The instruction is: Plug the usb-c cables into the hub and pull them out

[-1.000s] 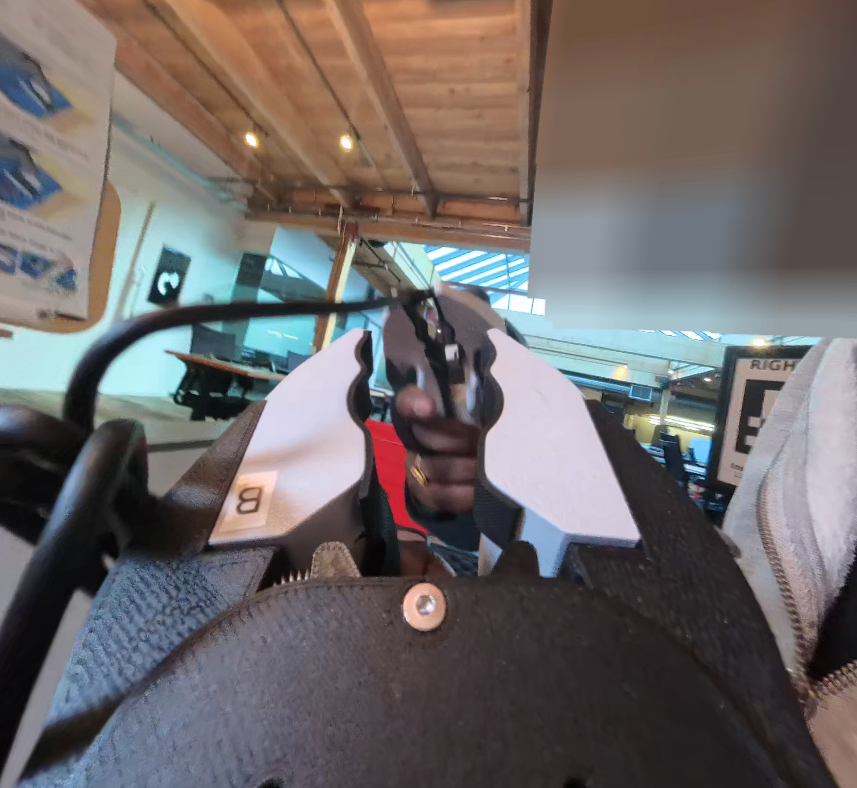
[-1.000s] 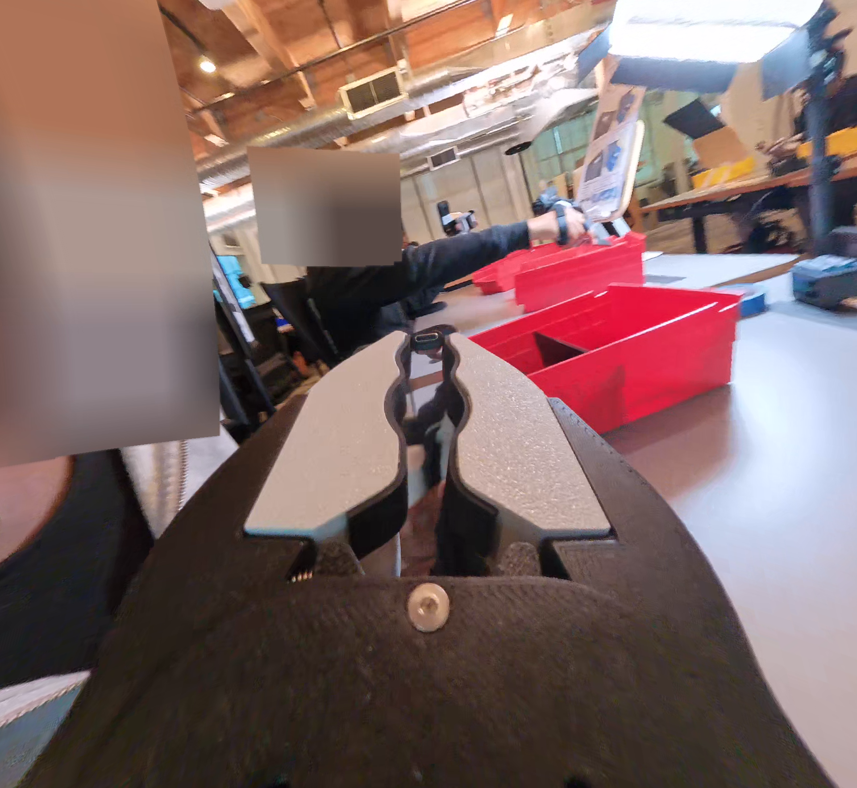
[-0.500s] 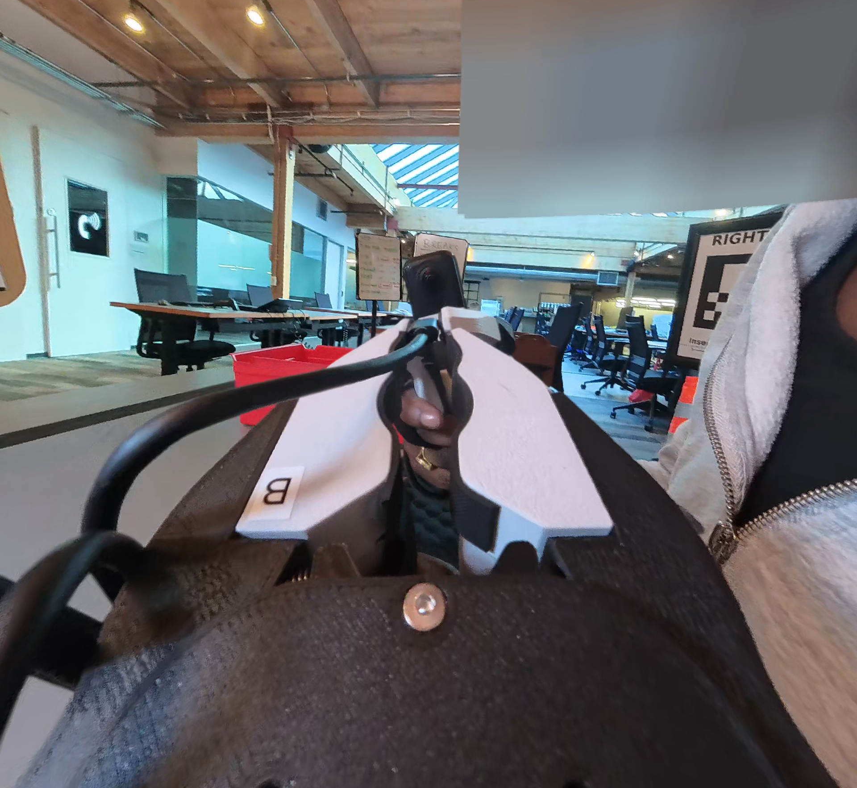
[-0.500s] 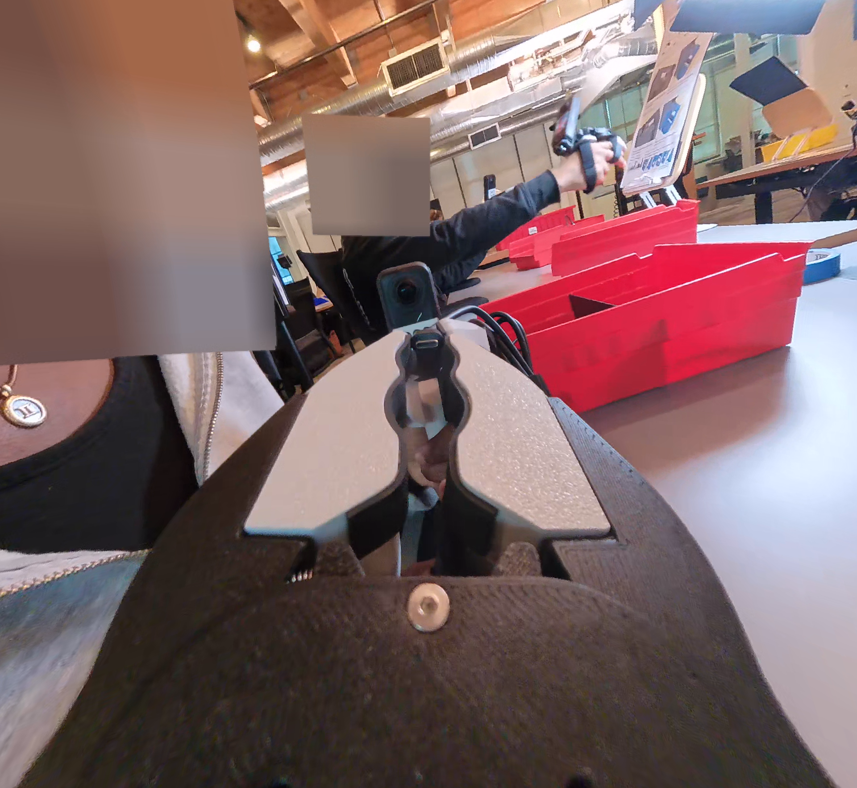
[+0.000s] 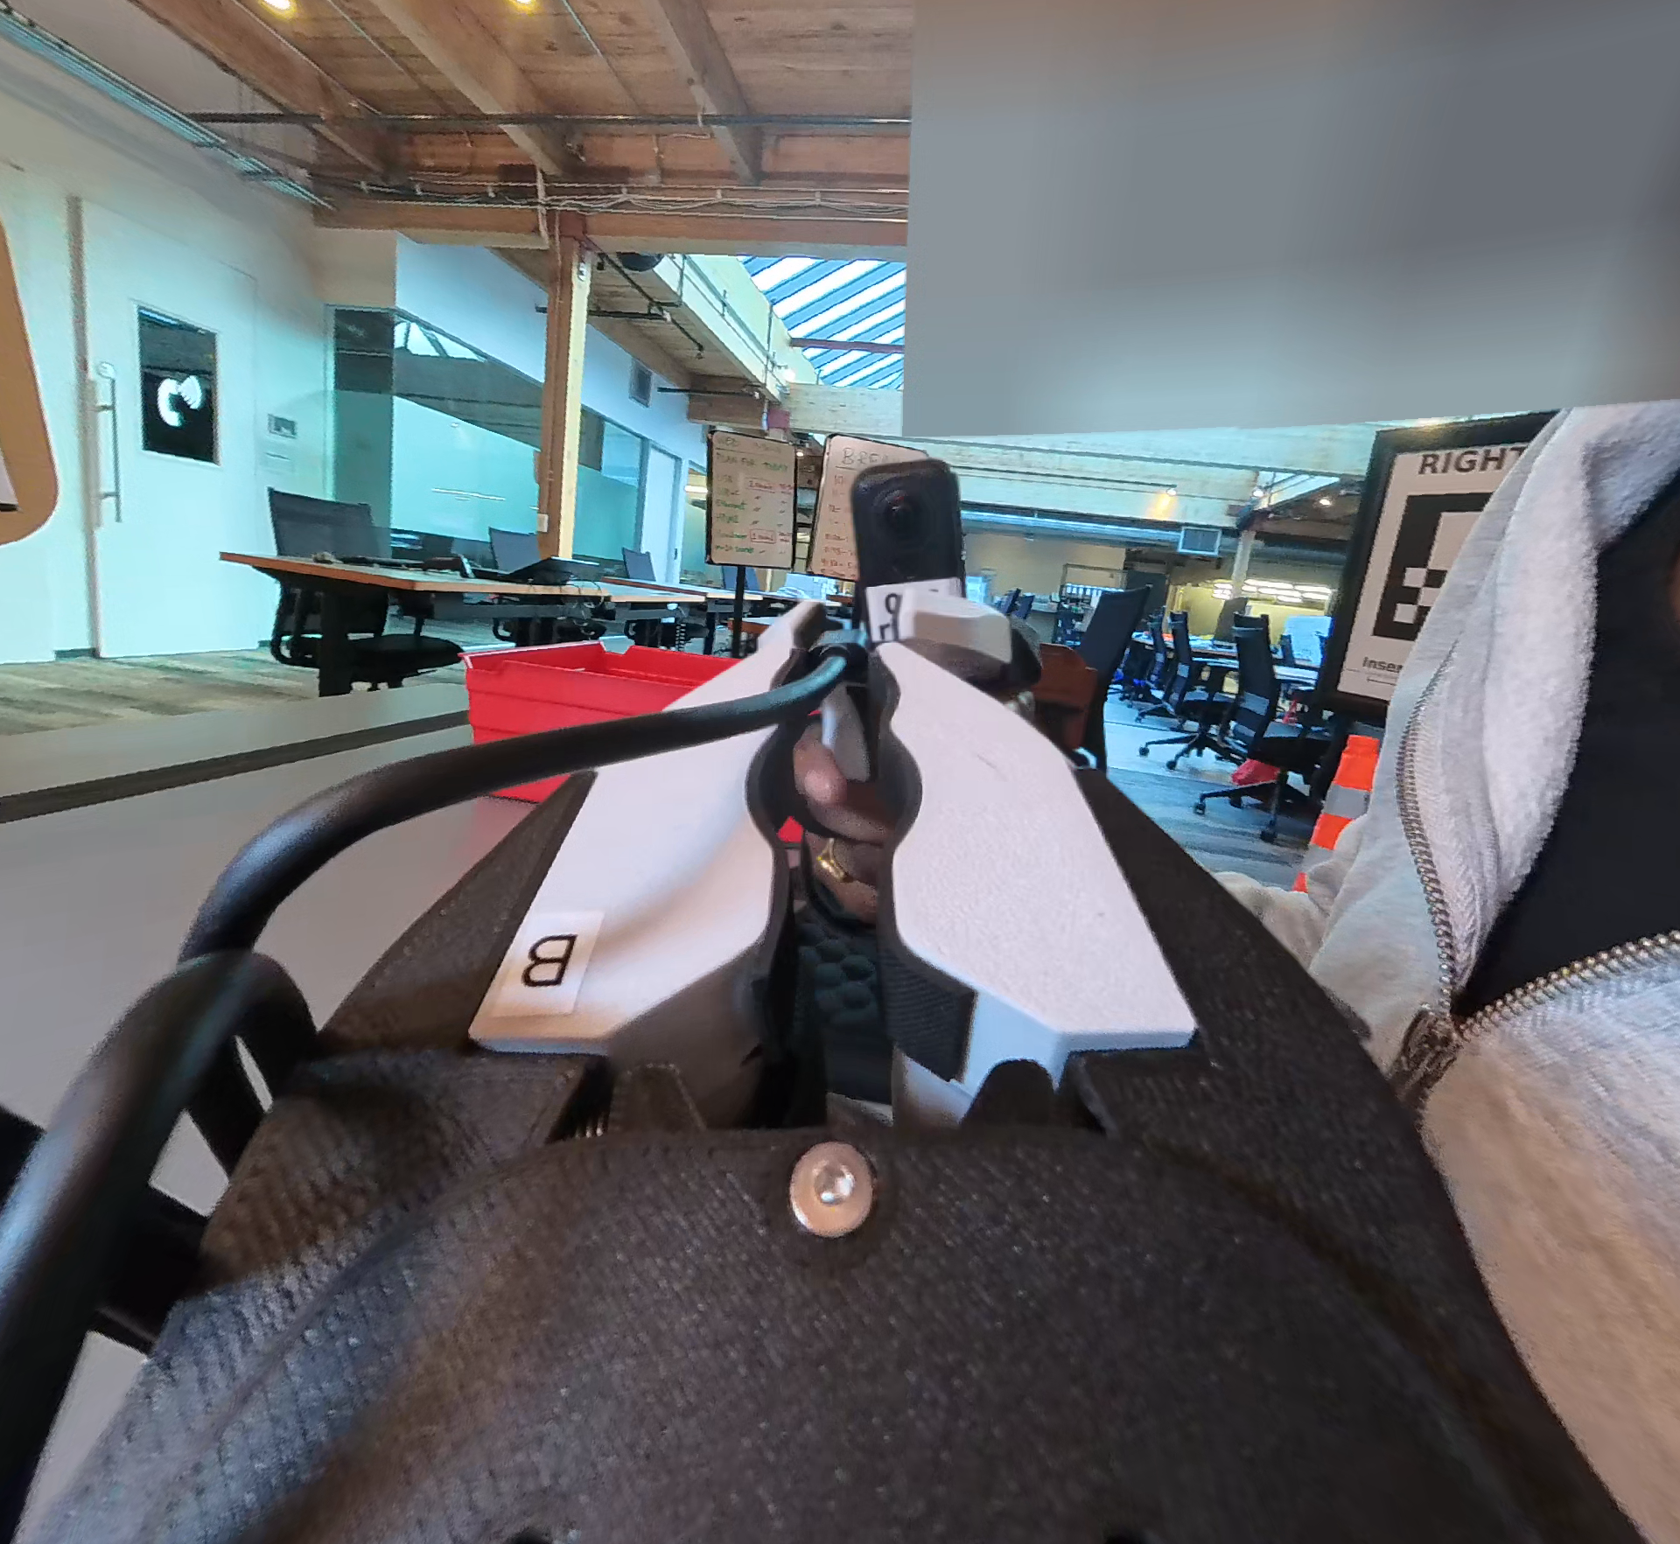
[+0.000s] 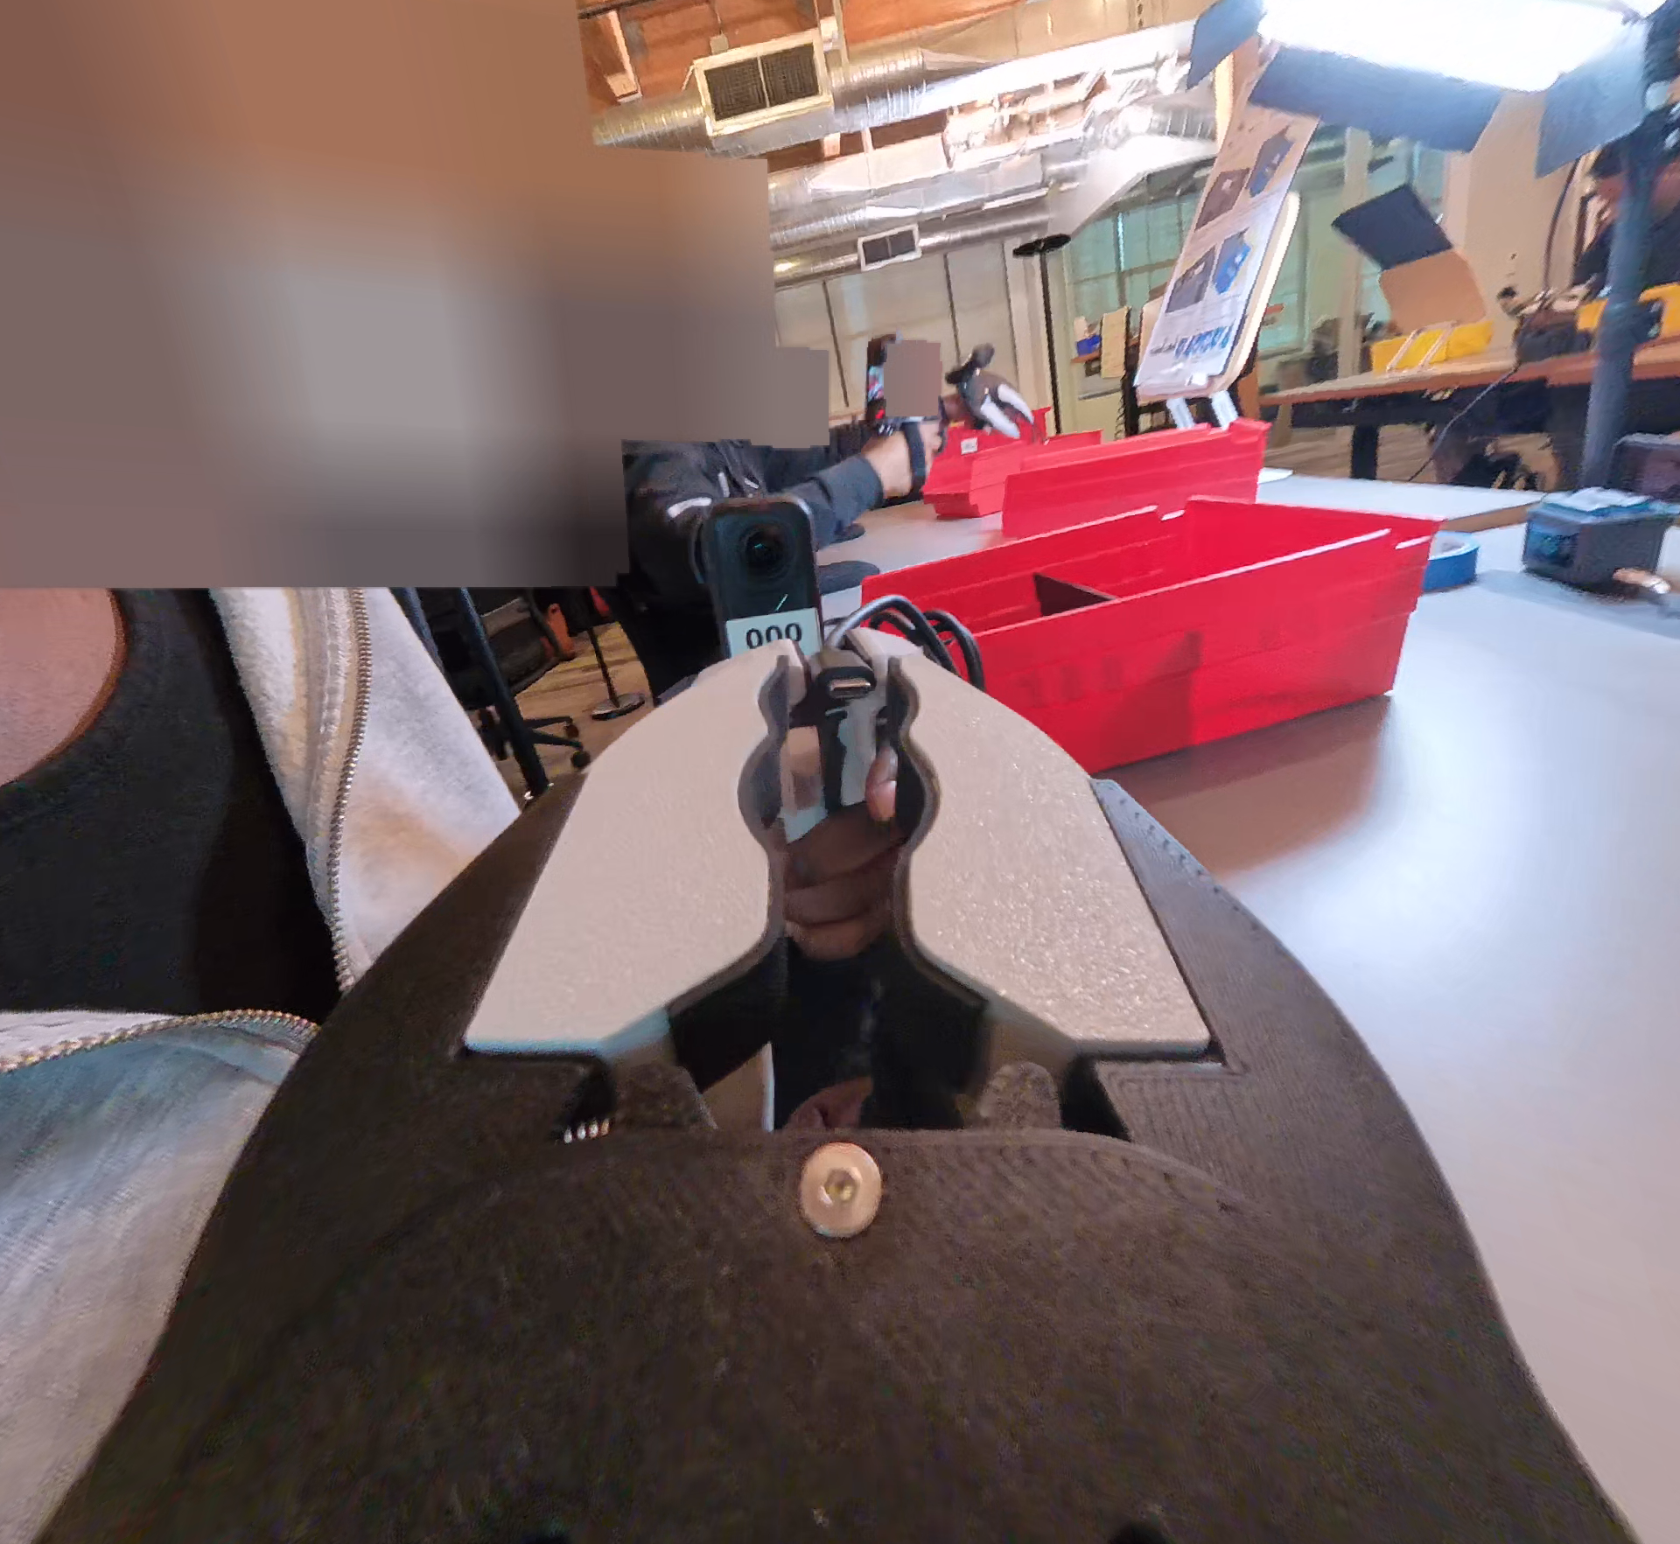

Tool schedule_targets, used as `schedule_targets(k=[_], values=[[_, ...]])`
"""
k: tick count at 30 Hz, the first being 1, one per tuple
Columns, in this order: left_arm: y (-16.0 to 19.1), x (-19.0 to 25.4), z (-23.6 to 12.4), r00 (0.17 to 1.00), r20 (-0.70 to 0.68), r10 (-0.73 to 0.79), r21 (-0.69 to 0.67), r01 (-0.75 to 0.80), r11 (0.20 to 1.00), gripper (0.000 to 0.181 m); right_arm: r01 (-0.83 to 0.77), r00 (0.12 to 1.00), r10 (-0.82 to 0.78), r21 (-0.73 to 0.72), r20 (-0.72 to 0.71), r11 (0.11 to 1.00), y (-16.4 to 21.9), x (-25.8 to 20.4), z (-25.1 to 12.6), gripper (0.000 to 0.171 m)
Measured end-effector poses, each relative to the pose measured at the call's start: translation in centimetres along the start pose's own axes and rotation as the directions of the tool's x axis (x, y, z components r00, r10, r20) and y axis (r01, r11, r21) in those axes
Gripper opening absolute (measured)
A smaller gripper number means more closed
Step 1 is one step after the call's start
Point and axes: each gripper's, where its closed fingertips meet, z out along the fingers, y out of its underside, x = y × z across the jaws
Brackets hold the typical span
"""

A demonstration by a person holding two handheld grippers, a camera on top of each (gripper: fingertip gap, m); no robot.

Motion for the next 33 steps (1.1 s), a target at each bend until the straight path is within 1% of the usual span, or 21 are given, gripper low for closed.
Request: schedule_targets(k=[3,5,7,9,13,16,18,27,29,31,33], values=[[-0.2,-0.2,-0.2,1.000,0.005,-0.020,0.014,0.020,1.000,0.013,0.062,0.998,-0.062,-0.008,-0.021,0.998,-0.1,0.1,-0.4,0.020],[0.1,-0.2,-0.1,1.000,0.000,-0.022,-0.002,0.022,1.000,0.013,0.111,0.993,-0.112,-0.030,-0.032,0.993,0.2,0.1,-0.4,0.020],[0.4,0.1,0.1,1.000,-0.009,-0.016,-0.014,0.016,1.000,0.013,0.128,0.991,-0.129,-0.042,-0.022,0.991,0.4,-0.1,-0.1,0.019],[0.4,0.3,0.1,1.000,-0.020,-0.013,-0.014,0.012,1.000,0.013,0.126,0.992,-0.126,-0.036,-0.013,0.991,0.4,-0.1,0.0,0.013],[0.5,0.6,0.1,0.999,-0.040,-0.017,-0.015,0.016,1.000,0.013,0.096,0.995,-0.095,-0.045,0.028,0.994,0.4,-0.4,-0.1,0.012],[0.9,1.0,0.3,0.998,-0.060,-0.006,-0.044,0.003,0.999,0.021,0.087,0.996,-0.084,-0.084,0.041,0.993,0.8,-0.4,-0.2,0.012],[1.0,0.9,0.3,0.998,-0.056,-0.003,-0.046,0.000,0.999,0.014,0.085,0.995,-0.080,-0.096,0.059,0.992,0.9,-0.7,-0.2,0.012],[1.3,0.9,0.3,0.998,-0.060,-0.011,-0.069,0.006,0.998,0.013,0.114,0.992,-0.104,-0.168,0.066,0.979,1.2,-0.6,-0.4,0.012],[1.4,0.9,0.4,0.998,-0.046,0.032,-0.082,-0.036,0.996,0.013,0.114,0.993,-0.105,-0.181,0.058,0.977,1.3,-0.6,-0.5,0.012],[1.7,0.8,0.6,0.996,-0.020,0.092,-0.100,-0.093,0.991,0.014,0.104,0.994,-0.098,-0.230,0.038,0.967,1.4,-0.3,-1.2,0.014],[1.2,0.4,0.2,0.995,0.008,0.103,-0.070,-0.102,0.992,0.013,0.042,0.998,-0.056,-0.300,-0.037,0.953,1.4,1.0,-2.8,0.027]])
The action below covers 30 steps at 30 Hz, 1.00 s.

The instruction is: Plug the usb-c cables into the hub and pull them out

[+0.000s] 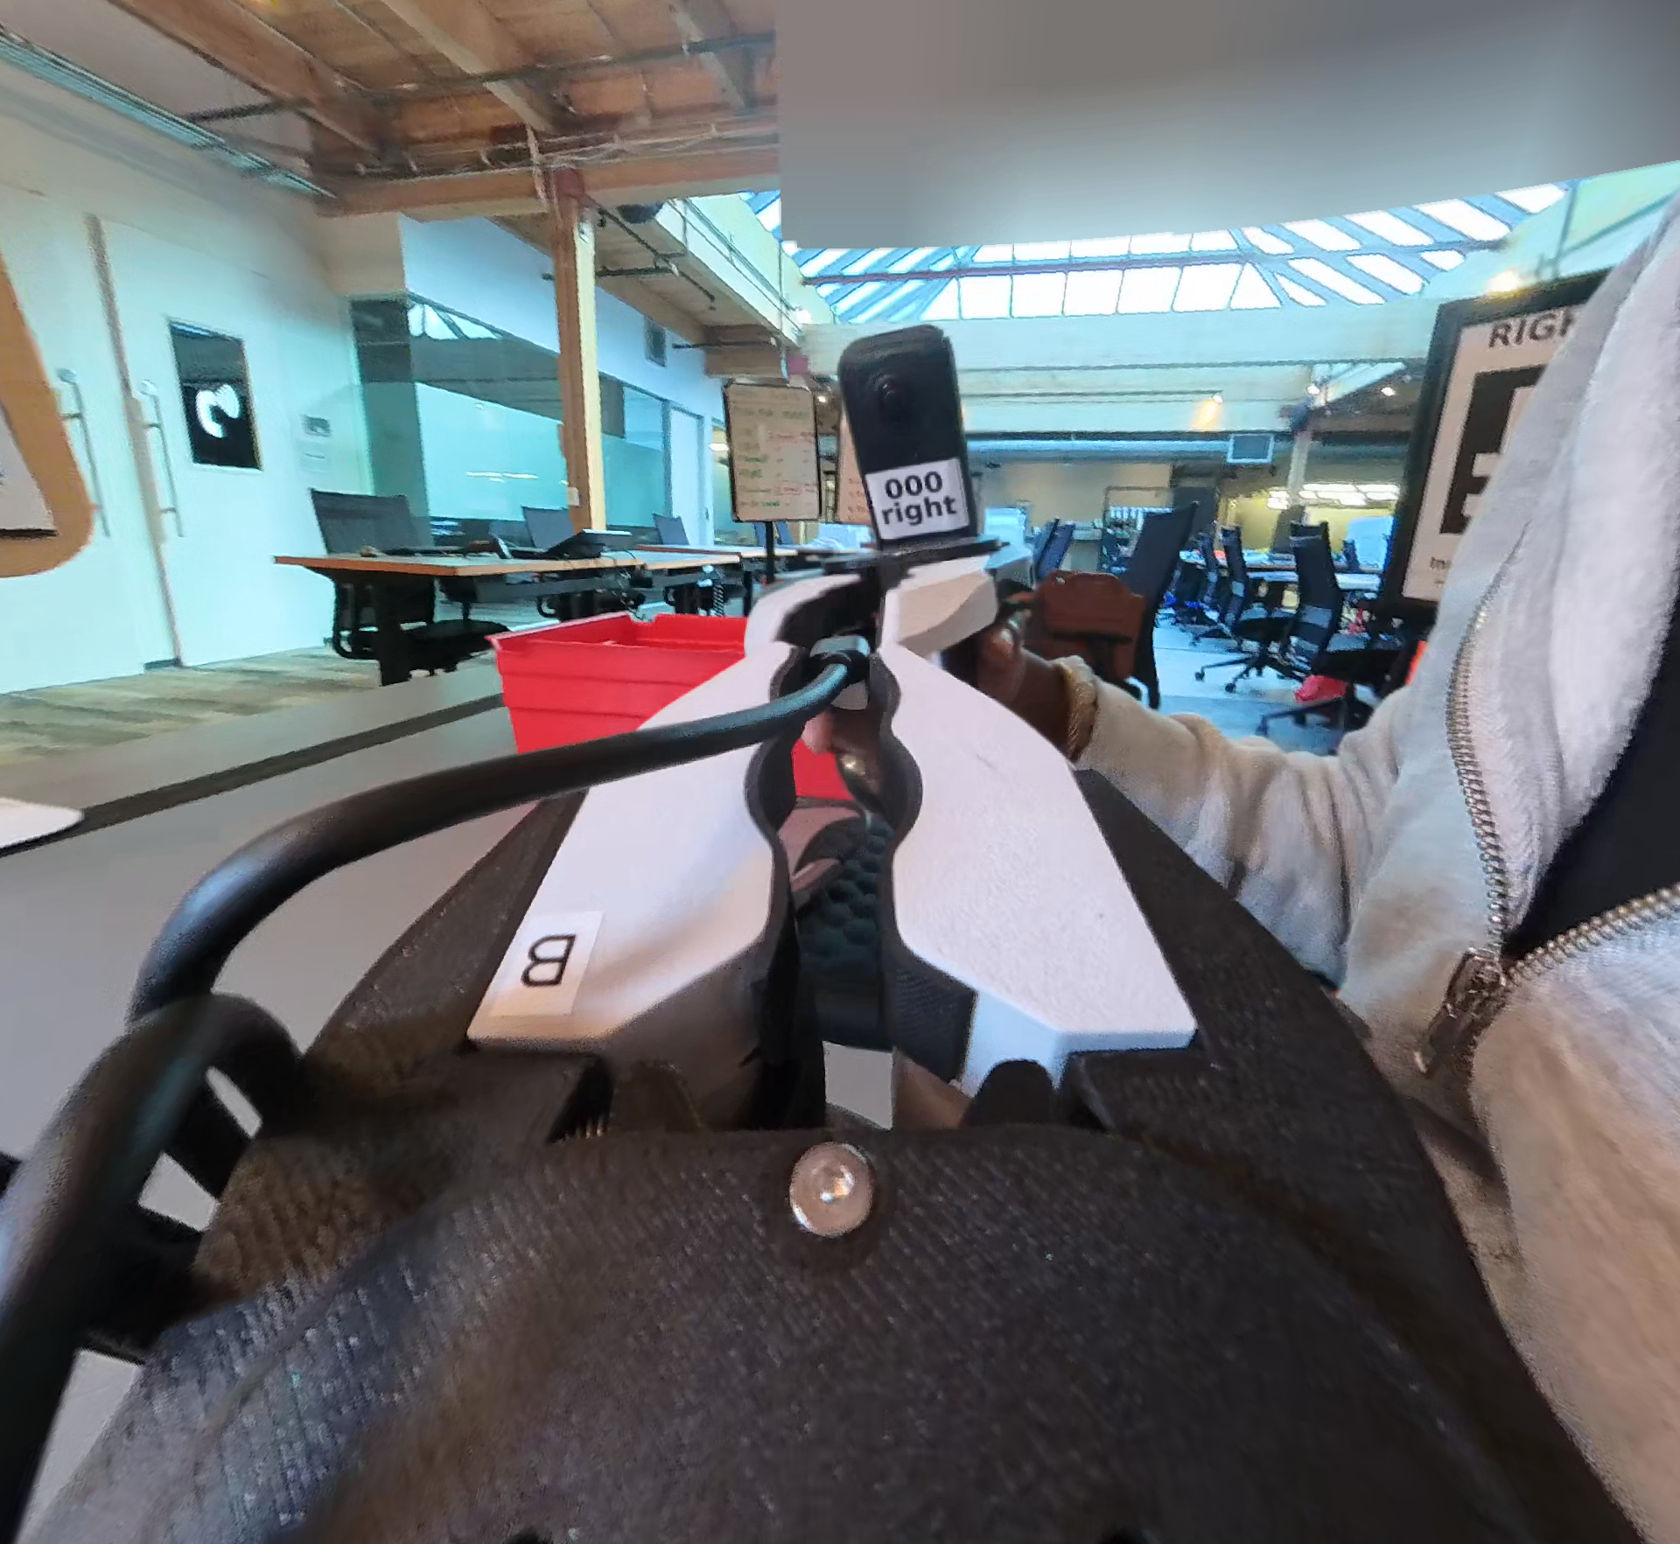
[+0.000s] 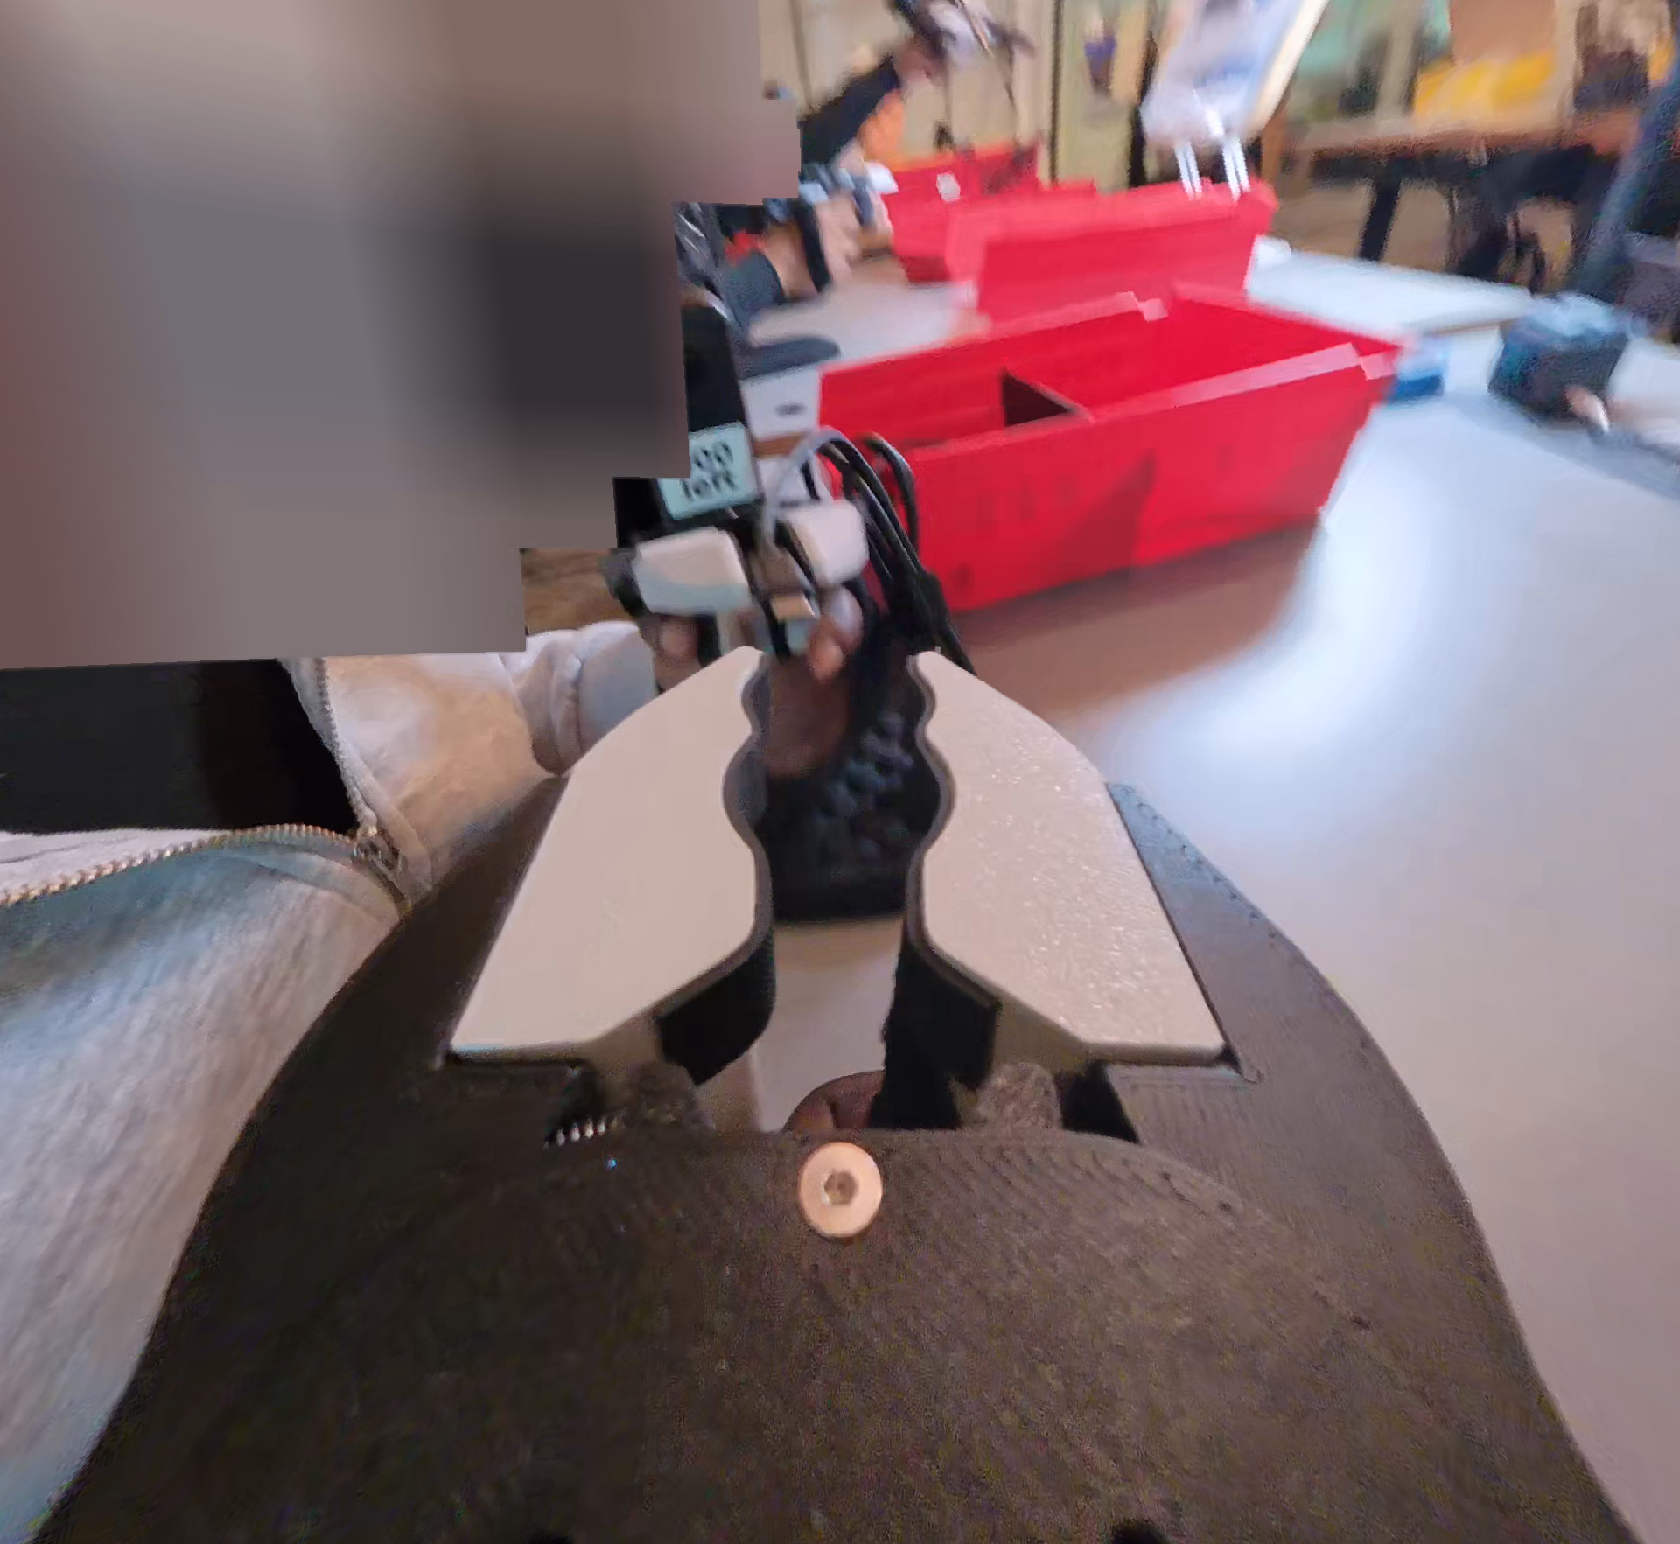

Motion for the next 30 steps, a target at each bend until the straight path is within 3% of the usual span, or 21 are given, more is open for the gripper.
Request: schedule_targets(k=[5,10,15,18,20,22,24,25,27,30], values=[[-0.2,-0.6,-0.6,1.000,0.021,-0.005,0.012,0.005,1.000,0.013,-0.337,0.924,0.266,-0.258,-0.274,0.905,4.6,5.7,-4.9,0.044],[0.0,-0.4,-0.5,1.000,0.011,0.002,0.003,-0.002,1.000,0.013,-0.599,0.794,0.454,-0.390,-0.405,0.699,9.4,8.5,-6.6,0.047],[0.0,-0.3,-0.5,1.000,-0.001,-0.007,0.006,0.007,1.000,0.013,-0.652,0.753,0.525,-0.553,-0.396,0.519,12.5,8.0,-6.7,0.048],[0.0,-0.3,-0.6,1.000,-0.004,-0.008,0.007,0.008,1.000,0.013,-0.649,0.732,0.599,-0.597,-0.324,0.471,13.0,7.0,-5.9,0.027],[-0.2,-0.3,-0.7,1.000,-0.003,-0.013,0.019,0.013,1.000,0.013,-0.627,0.754,0.581,-0.602,-0.307,0.494,13.1,7.1,-5.7,0.023],[-0.4,-0.4,-0.8,1.000,0.000,-0.010,0.030,0.010,0.999,0.013,-0.539,0.841,0.430,-0.584,-0.329,0.607,12.4,8.0,-5.8,0.023],[-0.4,-0.3,-0.7,1.000,0.002,-0.002,0.030,0.002,1.000,0.013,-0.329,0.920,0.092,-0.624,-0.381,0.709,11.1,8.8,-6.6,0.023],[-0.3,-0.3,-0.7,1.000,0.002,0.000,0.029,0.000,1.000,0.014,-0.168,0.925,-0.126,-0.682,-0.359,0.712,10.4,8.5,-7.0,0.023],[-0.3,-0.3,-0.7,1.000,0.003,0.004,0.028,-0.004,1.000,0.014,0.136,0.818,-0.515,-0.784,-0.255,0.605,9.4,7.5,-7.6,0.023],[-0.4,-0.2,-0.7,1.000,0.009,0.016,0.030,-0.017,0.999,0.014,0.350,0.658,-0.735,-0.798,-0.164,0.491,10.2,5.3,-8.0,0.023]])
